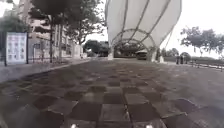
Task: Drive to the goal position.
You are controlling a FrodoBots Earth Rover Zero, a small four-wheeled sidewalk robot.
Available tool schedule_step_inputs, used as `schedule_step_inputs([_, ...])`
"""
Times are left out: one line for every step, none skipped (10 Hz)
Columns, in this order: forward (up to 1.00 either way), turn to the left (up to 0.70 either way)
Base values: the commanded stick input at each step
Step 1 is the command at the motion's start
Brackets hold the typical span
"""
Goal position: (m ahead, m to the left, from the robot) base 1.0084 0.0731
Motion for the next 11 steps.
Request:
schedule_step_inputs([1.00,-0.21])
schedule_step_inputs([1.00,-0.38])
schedule_step_inputs([1.00,-0.40])
schedule_step_inputs([1.00,-0.35])
schedule_step_inputs([1.00,-0.26])
schedule_step_inputs([1.00,-0.17])
schedule_step_inputs([1.00,-0.08])
schedule_step_inputs([1.00,0.00])
schedule_step_inputs([1.00,0.00])
schedule_step_inputs([1.00,0.00])
schedule_step_inputs([1.00,0.00])
